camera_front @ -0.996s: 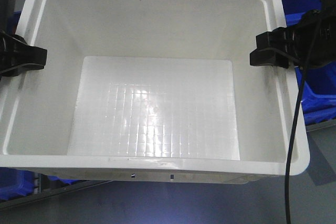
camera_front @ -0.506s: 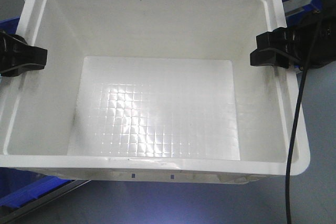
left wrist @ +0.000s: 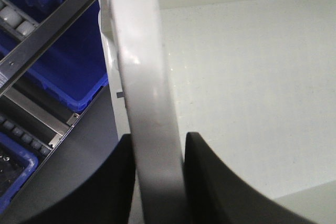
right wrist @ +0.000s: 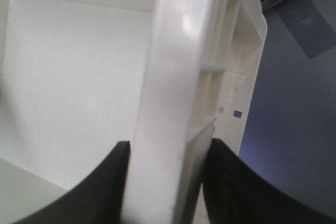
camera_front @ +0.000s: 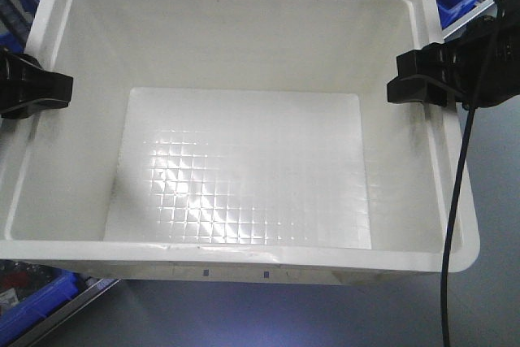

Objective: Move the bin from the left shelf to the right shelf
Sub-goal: 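Hold the tote with both grippers while the base turns away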

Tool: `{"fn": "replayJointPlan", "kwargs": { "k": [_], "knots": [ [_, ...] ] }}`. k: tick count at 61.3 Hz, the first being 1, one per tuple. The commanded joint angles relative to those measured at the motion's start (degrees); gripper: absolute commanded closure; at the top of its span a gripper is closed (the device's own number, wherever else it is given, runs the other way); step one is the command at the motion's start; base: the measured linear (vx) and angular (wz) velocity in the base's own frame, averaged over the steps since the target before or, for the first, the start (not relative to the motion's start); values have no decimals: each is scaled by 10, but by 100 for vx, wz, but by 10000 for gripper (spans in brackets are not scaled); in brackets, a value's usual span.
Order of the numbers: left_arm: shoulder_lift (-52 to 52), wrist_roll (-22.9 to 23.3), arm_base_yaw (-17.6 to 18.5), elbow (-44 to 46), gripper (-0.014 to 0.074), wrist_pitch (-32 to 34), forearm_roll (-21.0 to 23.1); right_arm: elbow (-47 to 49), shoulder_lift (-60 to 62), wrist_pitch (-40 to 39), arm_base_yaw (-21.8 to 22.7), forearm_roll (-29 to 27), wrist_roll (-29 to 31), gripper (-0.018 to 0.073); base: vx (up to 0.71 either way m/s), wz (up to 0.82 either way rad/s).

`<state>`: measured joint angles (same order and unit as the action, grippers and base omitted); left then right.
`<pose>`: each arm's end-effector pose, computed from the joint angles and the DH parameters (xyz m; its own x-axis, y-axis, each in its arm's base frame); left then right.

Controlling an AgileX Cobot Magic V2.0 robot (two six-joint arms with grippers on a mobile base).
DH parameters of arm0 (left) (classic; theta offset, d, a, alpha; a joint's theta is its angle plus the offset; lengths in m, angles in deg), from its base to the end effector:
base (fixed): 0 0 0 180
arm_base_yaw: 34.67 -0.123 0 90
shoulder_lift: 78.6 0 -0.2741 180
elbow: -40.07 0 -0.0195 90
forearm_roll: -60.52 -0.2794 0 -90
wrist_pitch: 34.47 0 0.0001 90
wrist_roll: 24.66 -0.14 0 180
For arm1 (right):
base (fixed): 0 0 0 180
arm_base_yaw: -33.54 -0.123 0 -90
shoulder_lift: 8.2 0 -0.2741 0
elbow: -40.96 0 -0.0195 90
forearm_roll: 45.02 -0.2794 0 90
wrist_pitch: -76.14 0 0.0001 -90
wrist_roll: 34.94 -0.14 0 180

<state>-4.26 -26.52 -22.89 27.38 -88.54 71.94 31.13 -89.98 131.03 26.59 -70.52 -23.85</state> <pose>0.2810 -0.0815 0.3141 -0.7789 0.0763 -0.6225 0.2356 0.9555 -0.1776 0.3098 0.0875 0.3003 -0.8215 -0.0303 -0.5694 -0.2601 0.9086 0.3269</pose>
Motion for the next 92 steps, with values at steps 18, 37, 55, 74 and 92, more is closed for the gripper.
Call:
{"fn": "replayJointPlan", "kwargs": {
  "k": [18,37,55,74,92],
  "knots": [
    [-19,-14,-2,20,604,46,-4,22,26,-47,4,-3,34,564,5,-37],
    [-19,-14,-2,20,604,46,-4,22,26,-47,4,-3,34,564,10,-59],
    [-19,-14,-2,20,604,46,-4,22,26,-47,4,-3,34,564,16,-70],
    [-19,-14,-2,20,604,46,-4,22,26,-47,4,-3,34,564,20,-64],
    [-19,-14,-2,20,604,46,-4,22,26,-47,4,-3,34,564,23,-49]
  ]
}}
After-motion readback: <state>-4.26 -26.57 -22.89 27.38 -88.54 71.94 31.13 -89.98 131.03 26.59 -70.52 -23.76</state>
